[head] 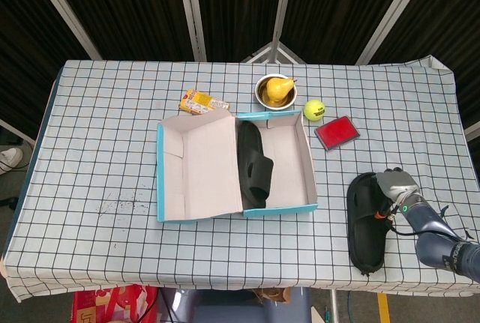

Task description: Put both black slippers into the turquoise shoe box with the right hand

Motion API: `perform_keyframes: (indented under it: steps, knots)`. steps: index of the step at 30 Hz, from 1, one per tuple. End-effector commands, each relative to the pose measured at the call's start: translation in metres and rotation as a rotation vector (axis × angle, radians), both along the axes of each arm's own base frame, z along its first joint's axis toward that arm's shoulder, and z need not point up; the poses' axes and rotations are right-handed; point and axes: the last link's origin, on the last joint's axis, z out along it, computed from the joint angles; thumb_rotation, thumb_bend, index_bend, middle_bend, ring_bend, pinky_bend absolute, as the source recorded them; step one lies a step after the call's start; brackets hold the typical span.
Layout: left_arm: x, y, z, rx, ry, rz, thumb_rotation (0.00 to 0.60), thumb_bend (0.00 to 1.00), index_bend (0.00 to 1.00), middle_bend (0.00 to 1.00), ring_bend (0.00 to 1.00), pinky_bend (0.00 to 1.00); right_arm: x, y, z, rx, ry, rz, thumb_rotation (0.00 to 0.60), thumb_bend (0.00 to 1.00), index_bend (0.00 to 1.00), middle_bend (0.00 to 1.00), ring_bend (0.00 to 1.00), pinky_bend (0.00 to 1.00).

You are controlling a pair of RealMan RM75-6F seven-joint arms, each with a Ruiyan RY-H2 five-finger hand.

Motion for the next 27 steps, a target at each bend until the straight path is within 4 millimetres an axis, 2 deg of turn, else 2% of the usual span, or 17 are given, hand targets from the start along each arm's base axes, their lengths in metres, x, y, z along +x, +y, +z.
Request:
perform_keyframes:
  steps: [1, 9, 17, 22, 27]
  knots:
    - [0.0, 0.0, 0.0, 0.002, -0.001, -0.001, 0.6, 0.38, 0.05, 0.0, 0.0, 0.07, 0.002, -0.001, 0.004, -0.008, -0.003, 0.002, 0.6, 0.16, 0.44, 0.44, 0.1, 0.0]
    - [-0.001, -0.001, 0.002, 0.006, -0.008, 0.001, 0.6, 0.38, 0.05, 0.0, 0.0, 0.07, 0.013, -0.005, 0.032, -0.058, -0.013, 0.009, 0.6, 0.16, 0.44, 0.44, 0.1, 0.0]
    - [-0.001, -0.001, 0.003, 0.009, -0.016, -0.004, 0.6, 0.38, 0.05, 0.0, 0.0, 0.07, 0.033, -0.013, 0.077, -0.146, -0.031, 0.03, 0.6, 0.16, 0.44, 0.44, 0.1, 0.0]
    - [-0.001, -0.002, 0.004, 0.009, -0.023, -0.008, 0.6, 0.38, 0.05, 0.0, 0.0, 0.07, 0.05, -0.02, 0.097, -0.19, -0.085, 0.031, 0.6, 0.16, 0.44, 0.44, 0.1, 0.0]
    - [-0.001, -0.003, 0.006, 0.016, -0.03, -0.009, 0.6, 0.38, 0.05, 0.0, 0.0, 0.07, 0.079, -0.024, 0.109, -0.217, -0.206, 0.04, 0.6, 0.16, 0.44, 0.45, 0.11, 0.0]
